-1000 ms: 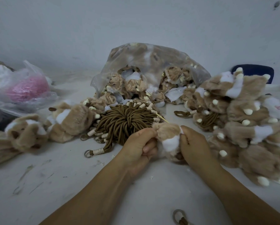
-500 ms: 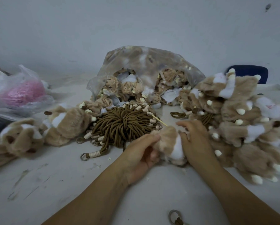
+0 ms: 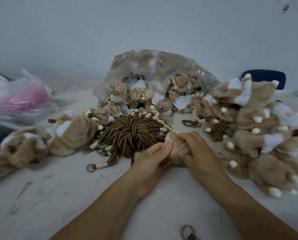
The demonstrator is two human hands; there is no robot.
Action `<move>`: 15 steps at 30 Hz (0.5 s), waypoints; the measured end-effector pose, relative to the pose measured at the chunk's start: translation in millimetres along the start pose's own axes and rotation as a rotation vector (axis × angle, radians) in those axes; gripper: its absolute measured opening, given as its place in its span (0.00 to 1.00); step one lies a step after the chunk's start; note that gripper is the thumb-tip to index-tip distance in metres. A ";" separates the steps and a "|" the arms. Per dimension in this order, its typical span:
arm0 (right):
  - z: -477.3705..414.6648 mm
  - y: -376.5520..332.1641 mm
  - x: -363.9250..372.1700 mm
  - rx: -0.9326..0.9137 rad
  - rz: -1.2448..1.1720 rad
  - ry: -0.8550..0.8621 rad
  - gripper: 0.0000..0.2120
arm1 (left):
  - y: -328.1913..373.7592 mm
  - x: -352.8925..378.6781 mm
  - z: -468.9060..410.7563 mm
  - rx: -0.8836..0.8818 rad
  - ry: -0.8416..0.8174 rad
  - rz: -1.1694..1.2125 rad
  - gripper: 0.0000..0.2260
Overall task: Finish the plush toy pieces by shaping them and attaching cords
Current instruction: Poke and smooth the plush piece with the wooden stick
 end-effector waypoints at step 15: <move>-3.3 -15.9 -6.3 -0.158 -0.025 0.134 0.08 | 17.4 -0.9 6.9 0.612 0.278 -0.776 0.09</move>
Point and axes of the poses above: each hand's wrist, its own z-axis away from the middle knuckle, its own x-axis out of the palm, y = z × x, the point moved 2 cm from there along -z, towards the middle knuckle, and after that the axes turned 14 degrees about y, right-handed, at the moved point
